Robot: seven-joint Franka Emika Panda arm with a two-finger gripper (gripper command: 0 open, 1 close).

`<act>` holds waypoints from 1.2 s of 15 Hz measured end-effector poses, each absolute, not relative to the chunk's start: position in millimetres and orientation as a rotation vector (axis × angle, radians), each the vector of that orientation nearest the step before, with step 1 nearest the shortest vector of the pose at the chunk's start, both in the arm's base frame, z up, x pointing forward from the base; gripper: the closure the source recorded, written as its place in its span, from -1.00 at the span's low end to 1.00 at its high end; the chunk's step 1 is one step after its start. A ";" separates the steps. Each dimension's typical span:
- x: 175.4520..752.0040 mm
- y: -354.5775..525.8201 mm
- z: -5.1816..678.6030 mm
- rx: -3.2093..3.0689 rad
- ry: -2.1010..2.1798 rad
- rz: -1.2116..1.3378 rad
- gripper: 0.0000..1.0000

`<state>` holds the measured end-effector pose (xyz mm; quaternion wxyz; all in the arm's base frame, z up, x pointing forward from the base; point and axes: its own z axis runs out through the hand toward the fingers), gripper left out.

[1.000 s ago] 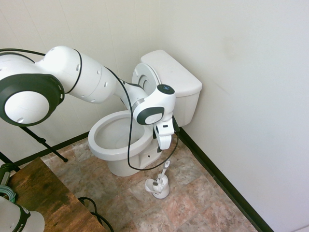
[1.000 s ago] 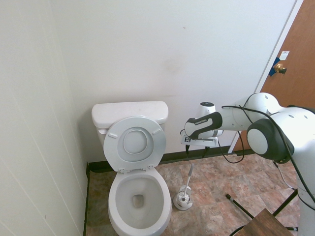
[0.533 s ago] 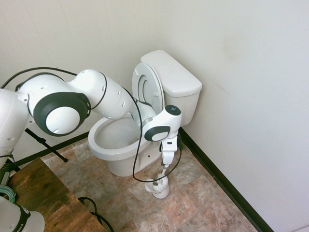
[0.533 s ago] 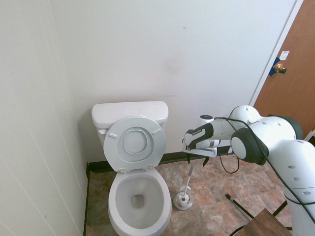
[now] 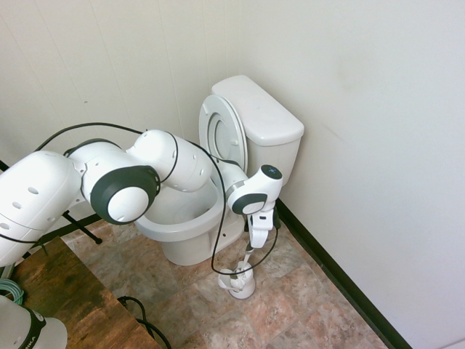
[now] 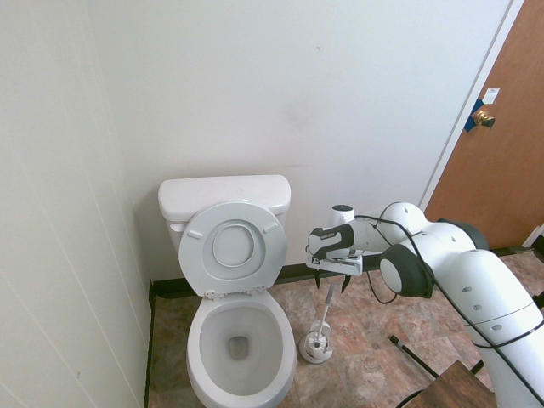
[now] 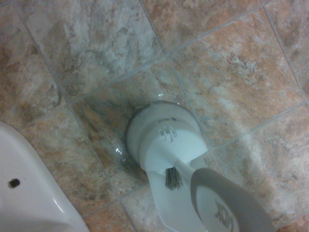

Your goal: Clean the toilet

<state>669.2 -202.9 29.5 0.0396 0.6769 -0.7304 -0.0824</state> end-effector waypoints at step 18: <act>680.9 -223.6 -7.7 2.038 -2.263 -0.327 1.00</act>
